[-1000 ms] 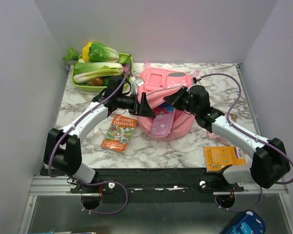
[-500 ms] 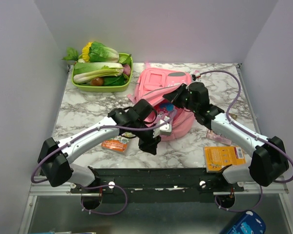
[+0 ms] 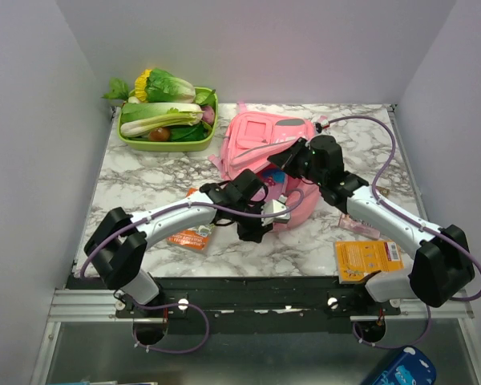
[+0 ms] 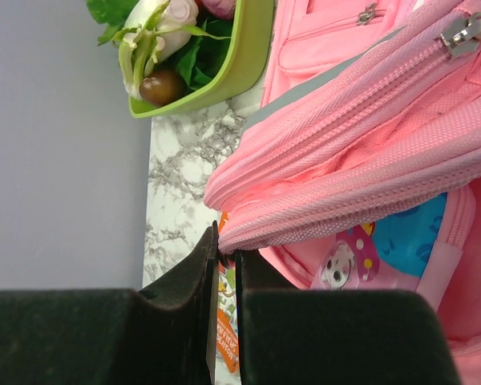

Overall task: Pack the student bag
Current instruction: Place the stationery in the student bag.

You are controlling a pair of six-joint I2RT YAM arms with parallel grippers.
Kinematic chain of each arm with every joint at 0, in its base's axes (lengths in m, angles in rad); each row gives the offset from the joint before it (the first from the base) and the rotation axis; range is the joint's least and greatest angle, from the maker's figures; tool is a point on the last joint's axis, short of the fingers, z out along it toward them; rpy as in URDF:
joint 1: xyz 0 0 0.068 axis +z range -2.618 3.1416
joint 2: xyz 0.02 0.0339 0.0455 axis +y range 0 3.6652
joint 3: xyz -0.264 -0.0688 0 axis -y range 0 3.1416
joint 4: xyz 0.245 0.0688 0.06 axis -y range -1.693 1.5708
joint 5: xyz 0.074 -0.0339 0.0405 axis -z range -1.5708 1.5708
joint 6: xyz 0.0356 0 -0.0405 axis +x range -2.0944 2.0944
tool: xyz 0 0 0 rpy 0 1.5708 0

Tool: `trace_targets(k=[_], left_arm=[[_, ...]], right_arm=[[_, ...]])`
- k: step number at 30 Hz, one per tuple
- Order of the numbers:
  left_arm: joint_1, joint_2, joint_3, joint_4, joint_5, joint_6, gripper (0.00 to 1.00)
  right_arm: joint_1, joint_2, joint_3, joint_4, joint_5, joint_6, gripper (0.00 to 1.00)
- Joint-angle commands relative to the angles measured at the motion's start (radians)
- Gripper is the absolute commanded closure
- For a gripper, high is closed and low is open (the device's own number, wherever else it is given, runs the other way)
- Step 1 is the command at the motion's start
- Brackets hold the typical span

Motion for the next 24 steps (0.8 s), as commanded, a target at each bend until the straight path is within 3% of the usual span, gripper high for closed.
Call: trace_targets(k=[1, 6, 11, 19, 24], left_arm=[[0.028, 0.044, 0.043, 0.168, -0.128, -0.005, 0.62], [0.092, 0.070, 0.057, 0.347, -0.319, -0.095, 0.57], [0.116, 0.080, 0.089, 0.425, -0.447, -0.149, 0.52], [0.146, 0.060, 0.136, 0.344, -0.311, -0.242, 0.51], [0.128, -0.014, 0.081, 0.216, -0.091, -0.218, 0.48]], right_arm=[[0.012, -0.050, 0.015, 0.043, -0.019, -0.010, 0.99], [0.012, -0.064, -0.005, 0.044, -0.039, -0.006, 0.99], [0.013, -0.081, -0.026, 0.046, -0.064, 0.005, 0.99], [0.012, -0.110, -0.074, 0.043, -0.032, 0.007, 0.99], [0.010, -0.098, -0.064, 0.041, -0.044, 0.008, 0.99]])
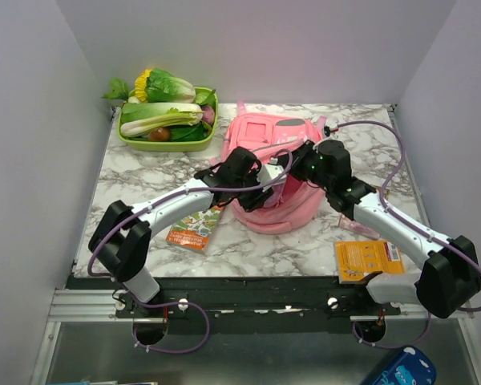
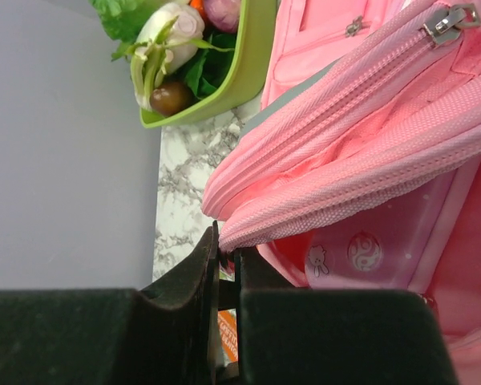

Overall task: Pack the student bag
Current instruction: Place the stationery in the student bag.

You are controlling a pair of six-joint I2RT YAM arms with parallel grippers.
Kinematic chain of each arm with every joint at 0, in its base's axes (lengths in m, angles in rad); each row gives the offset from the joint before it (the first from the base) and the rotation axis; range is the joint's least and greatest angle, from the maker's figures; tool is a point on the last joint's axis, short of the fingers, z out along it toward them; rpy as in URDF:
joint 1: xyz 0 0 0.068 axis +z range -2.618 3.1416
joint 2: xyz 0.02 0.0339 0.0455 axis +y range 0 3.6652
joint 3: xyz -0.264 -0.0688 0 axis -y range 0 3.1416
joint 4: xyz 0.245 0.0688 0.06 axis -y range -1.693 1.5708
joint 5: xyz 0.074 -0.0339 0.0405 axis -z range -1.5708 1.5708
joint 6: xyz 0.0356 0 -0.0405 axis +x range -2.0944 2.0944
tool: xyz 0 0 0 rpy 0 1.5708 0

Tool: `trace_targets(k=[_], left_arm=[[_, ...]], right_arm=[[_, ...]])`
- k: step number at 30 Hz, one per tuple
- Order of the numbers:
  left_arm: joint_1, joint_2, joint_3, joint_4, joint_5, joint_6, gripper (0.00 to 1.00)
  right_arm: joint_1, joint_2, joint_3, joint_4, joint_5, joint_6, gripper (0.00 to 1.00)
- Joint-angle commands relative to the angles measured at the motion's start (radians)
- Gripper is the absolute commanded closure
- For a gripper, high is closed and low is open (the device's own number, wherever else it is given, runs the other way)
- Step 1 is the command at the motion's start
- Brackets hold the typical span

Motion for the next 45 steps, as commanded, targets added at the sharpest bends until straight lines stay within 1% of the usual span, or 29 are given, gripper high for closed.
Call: trace_targets(k=[1, 4, 6, 9, 10, 12, 13, 14, 15, 18, 21, 22, 28, 32, 34, 37, 38, 40, 42, 45], left_arm=[[-0.013, -0.101, -0.030, -0.041, 0.221, -0.028, 0.49], [-0.055, -0.112, -0.076, -0.045, 0.244, -0.008, 0.49], [-0.059, -0.101, -0.086, -0.003, 0.224, -0.019, 0.48], [-0.059, -0.070, -0.078, 0.060, 0.146, -0.033, 0.47], [-0.061, -0.064, -0.075, 0.080, 0.074, -0.036, 0.46], [-0.069, -0.047, -0.078, 0.141, -0.013, -0.021, 0.45], [-0.084, -0.041, -0.087, 0.166, -0.082, -0.013, 0.45], [-0.085, -0.032, -0.092, 0.191, -0.191, -0.008, 0.45], [-0.085, -0.026, -0.093, 0.212, -0.223, -0.005, 0.45], [-0.087, -0.001, -0.089, 0.211, -0.300, 0.006, 0.45], [-0.115, 0.022, -0.095, 0.206, -0.352, 0.051, 0.45], [-0.125, 0.020, -0.121, 0.215, -0.362, 0.071, 0.45], [-0.204, -0.050, -0.253, 0.335, -0.428, 0.183, 0.45], [-0.239, -0.069, -0.290, 0.416, -0.500, 0.236, 0.47], [-0.240, -0.063, -0.297, 0.474, -0.532, 0.240, 0.49], [-0.240, -0.040, -0.299, 0.579, -0.625, 0.240, 0.50], [-0.240, -0.024, -0.294, 0.605, -0.685, 0.234, 0.50], [-0.239, -0.009, -0.264, 0.645, -0.725, 0.225, 0.51], [-0.231, 0.013, -0.245, 0.662, -0.765, 0.208, 0.52], [-0.227, 0.043, -0.208, 0.651, -0.787, 0.188, 0.53]], right_arm=[[0.029, -0.006, 0.002, 0.013, -0.066, -0.014, 0.99], [0.028, 0.002, 0.015, 0.016, -0.083, -0.014, 0.99], [0.028, 0.000, 0.018, 0.021, -0.090, -0.014, 0.99], [0.029, -0.011, 0.022, 0.021, -0.095, -0.012, 0.99], [0.030, -0.015, 0.022, 0.019, -0.095, -0.012, 0.99], [0.031, -0.026, 0.027, 0.010, -0.093, -0.014, 0.99], [0.030, -0.031, 0.028, 0.005, -0.093, -0.019, 0.99], [0.030, -0.031, 0.035, 0.002, -0.095, -0.022, 0.99], [0.030, -0.034, 0.035, -0.002, -0.100, -0.023, 0.99], [0.031, -0.035, 0.035, -0.002, -0.106, -0.017, 0.99], [0.036, -0.032, 0.042, -0.001, -0.109, -0.009, 0.99], [0.036, -0.029, 0.045, -0.002, -0.110, -0.008, 0.99], [0.039, -0.021, 0.058, -0.009, -0.109, -0.012, 0.99], [0.039, -0.014, 0.058, -0.010, -0.115, -0.011, 0.99], [0.040, -0.014, 0.059, -0.009, -0.116, -0.011, 0.99], [0.045, -0.015, 0.059, -0.009, -0.116, -0.009, 0.99], [0.045, -0.015, 0.059, -0.009, -0.119, -0.009, 0.99], [0.053, -0.020, 0.056, -0.010, -0.121, -0.008, 0.99], [0.056, -0.023, 0.053, -0.012, -0.123, -0.005, 0.99], [0.056, -0.032, 0.045, -0.015, -0.118, -0.003, 0.99]])
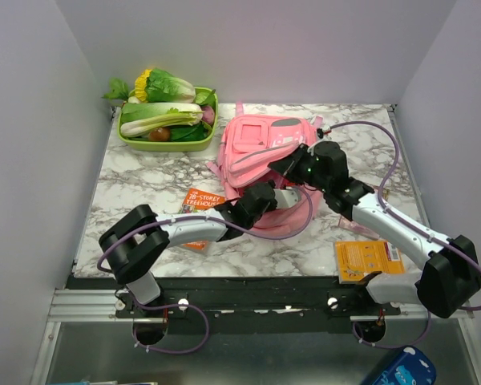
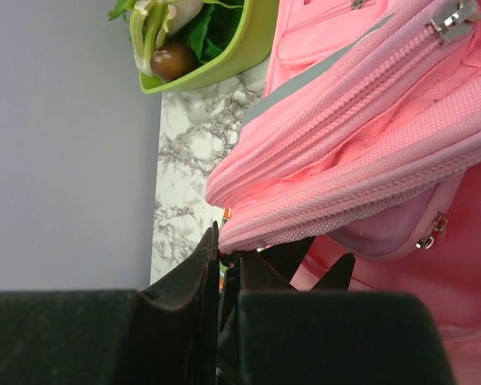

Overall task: Pack the student bag
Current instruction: Place the stationery in the student bag.

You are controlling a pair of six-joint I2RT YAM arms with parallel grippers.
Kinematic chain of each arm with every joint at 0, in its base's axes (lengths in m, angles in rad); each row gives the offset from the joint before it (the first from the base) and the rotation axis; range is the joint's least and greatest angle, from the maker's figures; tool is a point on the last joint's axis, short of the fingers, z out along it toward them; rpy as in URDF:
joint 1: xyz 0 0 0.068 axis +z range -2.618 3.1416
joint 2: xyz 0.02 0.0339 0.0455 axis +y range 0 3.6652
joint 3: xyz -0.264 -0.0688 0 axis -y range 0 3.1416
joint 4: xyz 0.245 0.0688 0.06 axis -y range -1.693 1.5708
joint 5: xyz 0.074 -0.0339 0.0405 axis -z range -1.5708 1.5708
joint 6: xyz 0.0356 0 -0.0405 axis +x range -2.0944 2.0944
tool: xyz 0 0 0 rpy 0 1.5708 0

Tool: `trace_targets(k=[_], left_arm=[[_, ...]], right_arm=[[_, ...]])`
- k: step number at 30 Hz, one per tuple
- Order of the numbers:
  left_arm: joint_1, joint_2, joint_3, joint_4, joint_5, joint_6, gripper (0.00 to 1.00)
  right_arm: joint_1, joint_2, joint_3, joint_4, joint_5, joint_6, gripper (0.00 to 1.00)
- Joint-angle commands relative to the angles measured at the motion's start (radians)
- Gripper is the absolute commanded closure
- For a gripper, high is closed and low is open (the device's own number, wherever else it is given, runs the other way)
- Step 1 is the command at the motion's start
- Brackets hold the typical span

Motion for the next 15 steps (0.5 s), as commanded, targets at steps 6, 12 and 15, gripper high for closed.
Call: trace_targets(k=[6, 12, 15], left_arm=[[0.010, -0.052, 0.100, -0.144, 0.094, -0.126, 0.52], [0.066, -0.167, 0.261, -0.678, 0.705, -0.186, 0.50], [0.199, -0.217, 0.314, -0.807, 0.943, -0.190, 0.50]], right_arm=[[0.008, -0.047, 0.022, 0.010, -0.007, -0.019, 0.99], [-0.054, -0.041, 0.005, -0.016, -0.023, -0.039, 0.99], [-0.085, -0.052, -0.015, -0.062, -0.026, -0.056, 0.99]])
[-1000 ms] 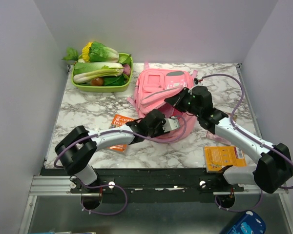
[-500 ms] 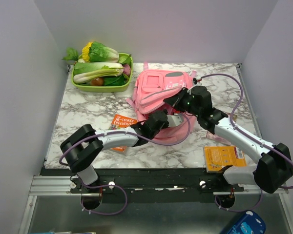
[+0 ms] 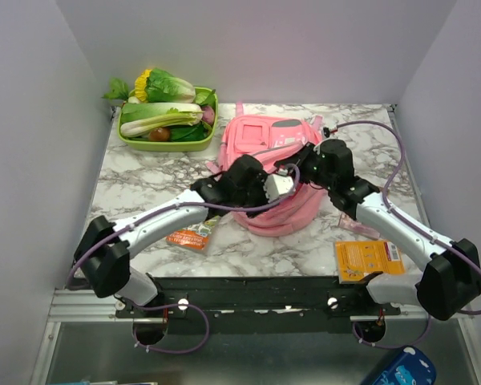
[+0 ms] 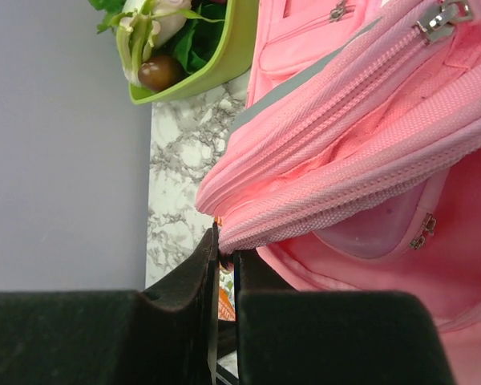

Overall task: Pack the student bag
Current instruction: Place the stationery in the student bag.

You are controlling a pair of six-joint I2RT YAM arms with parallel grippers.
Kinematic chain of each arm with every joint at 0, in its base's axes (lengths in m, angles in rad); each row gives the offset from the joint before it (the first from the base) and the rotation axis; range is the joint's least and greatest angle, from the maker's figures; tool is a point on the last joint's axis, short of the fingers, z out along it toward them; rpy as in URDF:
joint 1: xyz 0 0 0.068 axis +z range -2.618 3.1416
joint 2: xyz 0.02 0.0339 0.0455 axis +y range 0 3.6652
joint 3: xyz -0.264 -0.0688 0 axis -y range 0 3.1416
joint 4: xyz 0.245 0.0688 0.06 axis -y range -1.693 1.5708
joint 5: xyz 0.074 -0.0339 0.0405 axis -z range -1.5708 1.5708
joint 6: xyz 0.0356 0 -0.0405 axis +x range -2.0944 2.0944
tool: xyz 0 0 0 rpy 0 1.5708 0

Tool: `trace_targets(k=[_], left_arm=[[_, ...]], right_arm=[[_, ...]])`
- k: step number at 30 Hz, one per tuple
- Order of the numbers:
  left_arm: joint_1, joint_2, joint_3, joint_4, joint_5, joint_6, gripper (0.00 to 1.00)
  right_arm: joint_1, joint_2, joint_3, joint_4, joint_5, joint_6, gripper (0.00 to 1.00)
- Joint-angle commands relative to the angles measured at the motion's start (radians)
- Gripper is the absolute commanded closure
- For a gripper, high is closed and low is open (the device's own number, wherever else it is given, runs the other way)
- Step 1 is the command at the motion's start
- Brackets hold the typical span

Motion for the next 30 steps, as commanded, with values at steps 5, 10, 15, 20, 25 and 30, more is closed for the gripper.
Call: trace_targets(k=[5, 10, 15, 20, 25, 30], left_arm=[[0.340, -0.120, 0.115, -0.256, 0.477, -0.005, 0.46], [0.488, -0.020, 0.110, -0.159, 0.381, -0.006, 0.45], [0.552, 0.148, 0.187, -0.115, 0.344, -0.095, 0.46], [0.578, 0.234, 0.193, -0.026, 0.336, -0.114, 0.47], [0.612, 0.287, 0.247, -0.029, 0.402, -0.163, 0.47], [0.612, 0.339, 0.285, -0.027, 0.463, -0.244, 0.43]], right_arm=[[-0.053, -0.080, -0.072, -0.103, 0.022, -0.104, 0.99], [-0.053, -0.097, -0.138, -0.180, 0.044, -0.156, 0.90], [-0.053, -0.089, -0.100, -0.320, 0.007, -0.204, 0.62], [-0.051, -0.181, -0.098, -0.393, -0.077, -0.310, 0.56], [-0.044, -0.249, -0.065, -0.480, -0.198, -0.418, 0.42], [0.011, -0.292, -0.021, -0.472, -0.157, -0.527, 0.25]])
